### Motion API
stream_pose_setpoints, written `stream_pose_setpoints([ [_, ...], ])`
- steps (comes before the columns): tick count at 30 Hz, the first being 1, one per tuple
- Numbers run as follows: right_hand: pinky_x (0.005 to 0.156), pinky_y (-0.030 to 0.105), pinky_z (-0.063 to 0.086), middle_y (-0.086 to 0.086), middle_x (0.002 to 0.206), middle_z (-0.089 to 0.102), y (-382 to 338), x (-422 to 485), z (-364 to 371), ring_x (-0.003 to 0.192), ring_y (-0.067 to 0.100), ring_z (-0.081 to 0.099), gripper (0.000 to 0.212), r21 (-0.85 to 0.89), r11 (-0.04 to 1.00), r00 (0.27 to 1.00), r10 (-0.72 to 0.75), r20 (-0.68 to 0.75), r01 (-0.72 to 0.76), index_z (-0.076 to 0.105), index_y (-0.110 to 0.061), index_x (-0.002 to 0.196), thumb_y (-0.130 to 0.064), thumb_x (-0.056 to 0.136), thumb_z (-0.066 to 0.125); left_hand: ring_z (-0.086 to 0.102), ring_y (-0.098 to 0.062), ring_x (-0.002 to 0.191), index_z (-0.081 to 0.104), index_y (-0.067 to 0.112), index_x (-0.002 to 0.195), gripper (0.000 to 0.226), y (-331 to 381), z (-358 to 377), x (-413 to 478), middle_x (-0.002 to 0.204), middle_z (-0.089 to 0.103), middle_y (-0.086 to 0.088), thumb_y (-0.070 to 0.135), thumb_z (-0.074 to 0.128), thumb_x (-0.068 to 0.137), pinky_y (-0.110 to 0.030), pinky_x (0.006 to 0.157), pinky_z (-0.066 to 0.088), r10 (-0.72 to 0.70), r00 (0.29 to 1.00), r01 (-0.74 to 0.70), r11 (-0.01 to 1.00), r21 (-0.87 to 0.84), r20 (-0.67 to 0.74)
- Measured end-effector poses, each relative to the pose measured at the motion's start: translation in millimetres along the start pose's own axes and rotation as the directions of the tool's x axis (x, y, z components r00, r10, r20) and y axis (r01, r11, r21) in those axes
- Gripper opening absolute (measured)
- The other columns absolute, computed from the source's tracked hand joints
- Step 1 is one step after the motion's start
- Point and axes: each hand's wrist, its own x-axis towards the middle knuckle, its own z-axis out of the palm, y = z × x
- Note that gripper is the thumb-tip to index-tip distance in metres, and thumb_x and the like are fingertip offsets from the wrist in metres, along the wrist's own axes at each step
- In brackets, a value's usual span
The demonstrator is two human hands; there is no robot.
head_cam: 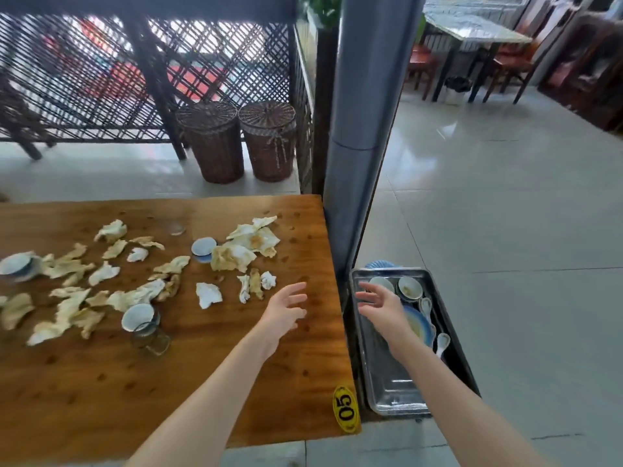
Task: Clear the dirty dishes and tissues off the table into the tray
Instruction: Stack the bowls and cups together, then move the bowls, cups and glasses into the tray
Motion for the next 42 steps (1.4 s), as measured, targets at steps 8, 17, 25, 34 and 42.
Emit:
stream_pose_setpoints([
  [8, 0.070, 0.017, 0.050, 0.001, 0.108, 0.066, 11, -55, 61, 0.098, 0.012, 0.063, 0.045, -0.051, 0.996, 0.988, -0.059, 0.145, 0.067, 0.057, -0.020, 0.126, 0.004, 0.087, 0.057, 0.054, -0.020, 0.119, 0.051, 0.029, 0.134, 0.052, -53, -52, -88, 0.135, 0.054, -0.001, -0.003, 0.055, 0.093, -0.037, 0.099, 0.045, -0.044, 0.978, 0.022, 0.994, -0.107, -0.204],
  [17, 0.061, 0.008, 0.044, -0.011, 0.102, 0.064, -5, -93, 147, 0.092, 0.002, 0.060, 0.040, -0.094, 0.991, 0.952, -0.062, 0.299, 0.095, 0.057, -0.029, 0.122, -0.004, 0.090, 0.059, 0.054, -0.017, 0.114, 0.049, 0.028, 0.135, 0.045, -97, -129, -162, 0.139, 0.051, -0.002, 0.005, 0.052, 0.097, -0.034, 0.093, 0.045, -0.080, 0.916, 0.018, 0.987, -0.160, -0.393],
  [25, 0.069, 0.015, 0.047, -0.006, 0.103, 0.064, -14, -88, 248, 0.094, 0.006, 0.060, 0.043, -0.130, 0.989, 0.947, -0.026, 0.320, 0.071, 0.056, -0.024, 0.125, -0.002, 0.088, 0.061, 0.054, -0.021, 0.118, 0.047, 0.028, 0.137, 0.052, -126, -220, -161, 0.138, 0.052, -0.004, 0.002, 0.055, 0.094, -0.039, 0.098, 0.045, -0.127, 0.915, 0.055, 0.980, -0.192, -0.383],
  [34, 0.058, 0.010, 0.046, -0.005, 0.104, 0.061, -19, -67, 353, 0.091, 0.005, 0.059, 0.049, -0.157, 0.987, 0.978, 0.057, 0.203, -0.025, 0.055, -0.020, 0.126, -0.001, 0.083, 0.066, 0.055, -0.018, 0.114, 0.048, 0.029, 0.137, 0.054, -126, -326, -111, 0.135, 0.055, -0.002, -0.002, 0.053, 0.093, -0.036, 0.095, 0.048, -0.132, 0.953, 0.109, 0.989, -0.097, -0.272],
  [42, 0.069, 0.013, 0.045, -0.009, 0.113, 0.055, 2, -42, 392, 0.106, 0.010, 0.052, 0.058, -0.215, 0.973, 0.986, 0.113, 0.122, -0.085, 0.053, -0.027, 0.124, -0.008, 0.076, 0.077, 0.056, -0.021, 0.118, 0.047, 0.028, 0.138, 0.053, -134, -350, -78, 0.132, 0.057, -0.001, -0.001, 0.053, 0.094, -0.044, 0.105, 0.043, -0.199, 0.964, 0.180, 0.977, -0.118, -0.175],
])
